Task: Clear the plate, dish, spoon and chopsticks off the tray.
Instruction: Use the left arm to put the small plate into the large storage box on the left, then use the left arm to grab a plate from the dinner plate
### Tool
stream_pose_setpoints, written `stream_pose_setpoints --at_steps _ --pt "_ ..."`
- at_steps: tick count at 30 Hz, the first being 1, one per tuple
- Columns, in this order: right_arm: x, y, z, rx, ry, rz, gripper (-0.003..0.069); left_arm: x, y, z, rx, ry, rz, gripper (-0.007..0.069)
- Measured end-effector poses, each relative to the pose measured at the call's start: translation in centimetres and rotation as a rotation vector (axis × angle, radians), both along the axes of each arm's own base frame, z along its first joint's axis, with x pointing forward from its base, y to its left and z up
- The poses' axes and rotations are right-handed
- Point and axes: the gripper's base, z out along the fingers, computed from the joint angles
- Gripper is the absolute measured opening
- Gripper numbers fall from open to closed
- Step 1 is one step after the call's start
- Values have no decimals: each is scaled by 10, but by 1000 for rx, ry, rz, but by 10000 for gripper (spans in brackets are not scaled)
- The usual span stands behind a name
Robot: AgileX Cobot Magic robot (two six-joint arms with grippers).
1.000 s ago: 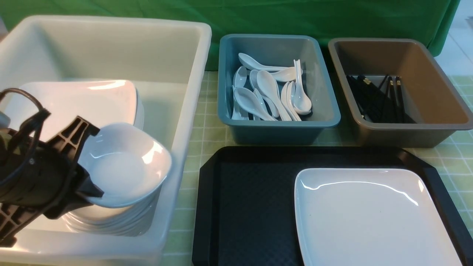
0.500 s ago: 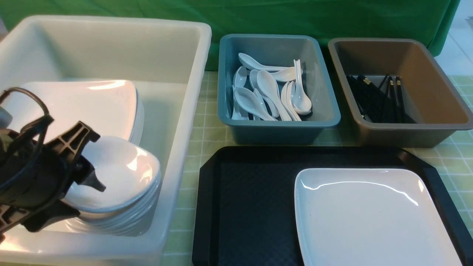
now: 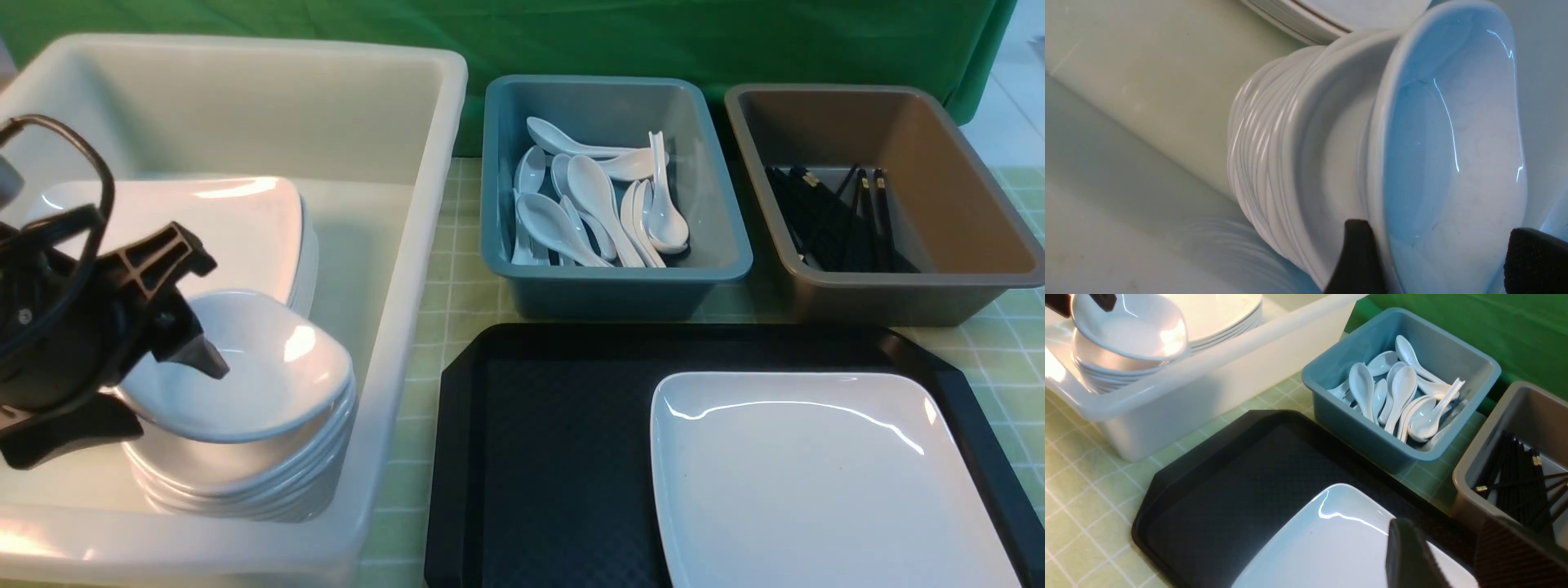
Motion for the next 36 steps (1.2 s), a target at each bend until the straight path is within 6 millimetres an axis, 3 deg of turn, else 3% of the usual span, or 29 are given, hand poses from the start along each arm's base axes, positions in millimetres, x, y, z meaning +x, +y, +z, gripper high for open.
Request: stream_pose_setpoints --at_steps 16,19,23,25,27,30,31,32,36 --pt "0 0 0 0 1 0 239 -7 2 -3 82 79 -102 429" --pt "0 0 0 0 2 -1 239 -7 2 0 85 71 -109 429" --pt "0 0 0 -1 3 -1 239 -6 1 18 85 31 -129 399" --pt "0 0 0 -2 4 -1 239 -6 1 33 88 -2 -147 347" --pt "0 0 0 -2 5 -1 239 -8 0 62 72 -75 -179 242" --pt "0 0 0 -2 5 -1 239 -12 -4 90 35 -153 -233 98" --pt "0 0 0 -2 5 -1 239 -12 -4 92 34 -158 -233 98" --pt "0 0 0 -2 6 -1 239 -15 -8 104 3 -198 -273 35" --pt "0 0 -1 -3 8 -2 239 -19 -20 116 -105 -240 -384 -11"
